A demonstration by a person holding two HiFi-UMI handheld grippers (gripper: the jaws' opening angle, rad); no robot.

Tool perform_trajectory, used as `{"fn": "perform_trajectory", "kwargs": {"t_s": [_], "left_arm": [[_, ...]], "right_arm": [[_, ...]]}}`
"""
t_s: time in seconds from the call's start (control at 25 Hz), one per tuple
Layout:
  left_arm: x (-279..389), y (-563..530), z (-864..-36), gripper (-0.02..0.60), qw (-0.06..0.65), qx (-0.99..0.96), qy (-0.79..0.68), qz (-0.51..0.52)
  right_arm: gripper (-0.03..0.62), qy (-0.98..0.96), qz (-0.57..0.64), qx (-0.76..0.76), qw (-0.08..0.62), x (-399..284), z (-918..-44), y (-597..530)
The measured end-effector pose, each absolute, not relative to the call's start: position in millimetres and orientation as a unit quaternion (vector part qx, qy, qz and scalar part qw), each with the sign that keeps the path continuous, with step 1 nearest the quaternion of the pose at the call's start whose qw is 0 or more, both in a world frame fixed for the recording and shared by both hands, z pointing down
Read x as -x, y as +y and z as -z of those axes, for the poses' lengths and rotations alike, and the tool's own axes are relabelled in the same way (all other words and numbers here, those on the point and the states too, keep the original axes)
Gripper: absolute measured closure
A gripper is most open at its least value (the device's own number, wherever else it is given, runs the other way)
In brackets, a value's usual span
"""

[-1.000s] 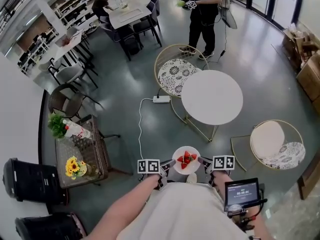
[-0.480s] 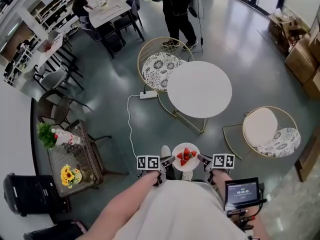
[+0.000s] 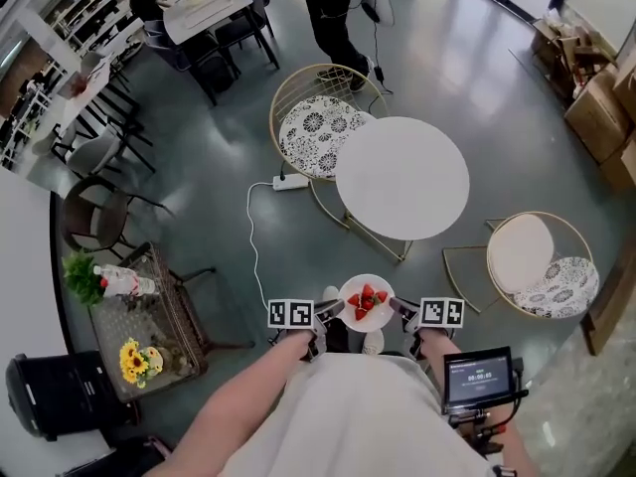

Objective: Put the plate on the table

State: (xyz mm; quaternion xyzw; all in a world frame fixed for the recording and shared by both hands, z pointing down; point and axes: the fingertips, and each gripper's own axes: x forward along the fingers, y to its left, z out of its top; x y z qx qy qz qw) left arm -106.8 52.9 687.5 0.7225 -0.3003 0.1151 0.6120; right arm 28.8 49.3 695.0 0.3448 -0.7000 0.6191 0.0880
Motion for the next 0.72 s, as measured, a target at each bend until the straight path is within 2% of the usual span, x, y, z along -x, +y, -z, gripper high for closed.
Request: {"fn": "perform_trajectory", "kwargs": {"t_s": [0.48,0.72], "left_arm": [[169,-50,-678,0.561,0.609,-0.732,-0.294,-0.087],[181,-85,-671,0.561,0.605,-0.746,-0.264,-0.091]], "right_arm": [[0.564,-0.712,-0.598,-0.353,0.102,34,-680,-55],[0.565,-0.706,-0.592,-0.378,0.085,46,-663,-81]]}}
